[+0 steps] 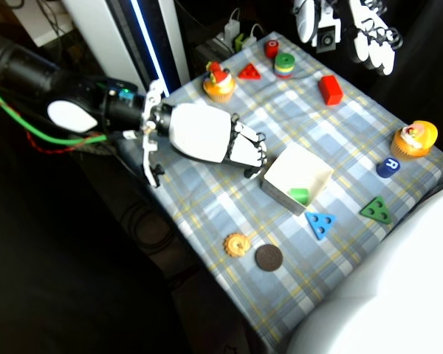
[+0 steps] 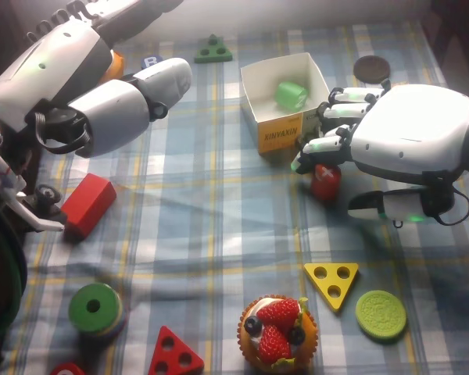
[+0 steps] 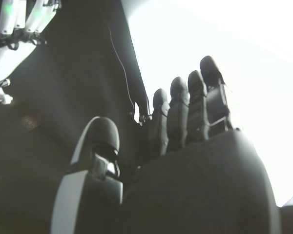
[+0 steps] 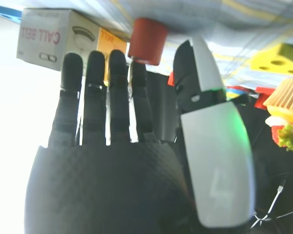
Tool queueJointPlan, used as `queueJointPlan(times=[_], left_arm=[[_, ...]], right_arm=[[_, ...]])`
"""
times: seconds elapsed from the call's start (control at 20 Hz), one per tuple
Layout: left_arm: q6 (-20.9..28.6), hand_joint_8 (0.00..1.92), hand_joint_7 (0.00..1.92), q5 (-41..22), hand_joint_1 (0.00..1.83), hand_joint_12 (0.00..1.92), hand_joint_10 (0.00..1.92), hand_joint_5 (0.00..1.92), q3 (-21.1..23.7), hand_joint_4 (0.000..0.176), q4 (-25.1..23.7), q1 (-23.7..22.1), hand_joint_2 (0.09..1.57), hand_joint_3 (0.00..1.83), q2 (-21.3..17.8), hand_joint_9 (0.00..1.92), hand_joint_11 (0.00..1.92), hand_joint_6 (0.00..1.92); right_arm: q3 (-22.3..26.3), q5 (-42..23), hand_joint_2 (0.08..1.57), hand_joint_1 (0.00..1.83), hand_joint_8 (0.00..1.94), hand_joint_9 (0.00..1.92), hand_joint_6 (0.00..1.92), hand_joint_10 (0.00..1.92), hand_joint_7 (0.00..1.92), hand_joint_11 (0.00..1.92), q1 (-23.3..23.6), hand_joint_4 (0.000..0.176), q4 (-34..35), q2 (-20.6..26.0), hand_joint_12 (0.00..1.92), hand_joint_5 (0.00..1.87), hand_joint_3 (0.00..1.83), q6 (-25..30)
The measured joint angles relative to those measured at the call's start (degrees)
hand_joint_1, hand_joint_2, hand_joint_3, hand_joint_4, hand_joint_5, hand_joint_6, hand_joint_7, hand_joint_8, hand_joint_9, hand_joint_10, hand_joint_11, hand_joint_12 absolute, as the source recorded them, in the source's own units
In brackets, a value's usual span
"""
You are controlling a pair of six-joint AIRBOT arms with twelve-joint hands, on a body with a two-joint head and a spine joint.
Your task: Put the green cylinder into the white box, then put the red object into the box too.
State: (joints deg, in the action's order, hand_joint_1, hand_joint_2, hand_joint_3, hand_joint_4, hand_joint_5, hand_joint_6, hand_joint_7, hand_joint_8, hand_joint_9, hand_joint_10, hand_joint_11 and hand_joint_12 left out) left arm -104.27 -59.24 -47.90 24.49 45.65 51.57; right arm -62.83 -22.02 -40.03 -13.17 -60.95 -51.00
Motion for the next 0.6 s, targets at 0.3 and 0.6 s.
queueJointPlan(times=[0.3, 0.6], left_arm=[[0.02, 0.0, 0.2, -0.33, 0.28, 0.58, 0.32, 0.24, 0.0, 0.042, -0.04, 0.31, 1.4, 0.0, 0.0, 0.0, 0.0, 0.0], [0.04, 0.0, 0.21, -0.39, 0.3, 0.62, 0.35, 0.25, 0.11, 0.023, 0.26, 0.31, 1.41, 0.0, 0.0, 0.0, 0.0, 0.0]], right_arm=[[0.0, 0.28, 1.28, 1.17, 1.61, 0.51, 1.32, 1.73, 0.75, 0.24, -0.02, 0.0, 0.0, -0.07, 1.92, 0.64, 0.0, 0.02], [2.25, -4.81, 1.25, 1.16, 1.47, 0.53, 1.32, 1.64, 0.79, 0.22, 2.19, 0.0, -0.04, 2.91, 1.92, 0.69, 0.0, 0.02]])
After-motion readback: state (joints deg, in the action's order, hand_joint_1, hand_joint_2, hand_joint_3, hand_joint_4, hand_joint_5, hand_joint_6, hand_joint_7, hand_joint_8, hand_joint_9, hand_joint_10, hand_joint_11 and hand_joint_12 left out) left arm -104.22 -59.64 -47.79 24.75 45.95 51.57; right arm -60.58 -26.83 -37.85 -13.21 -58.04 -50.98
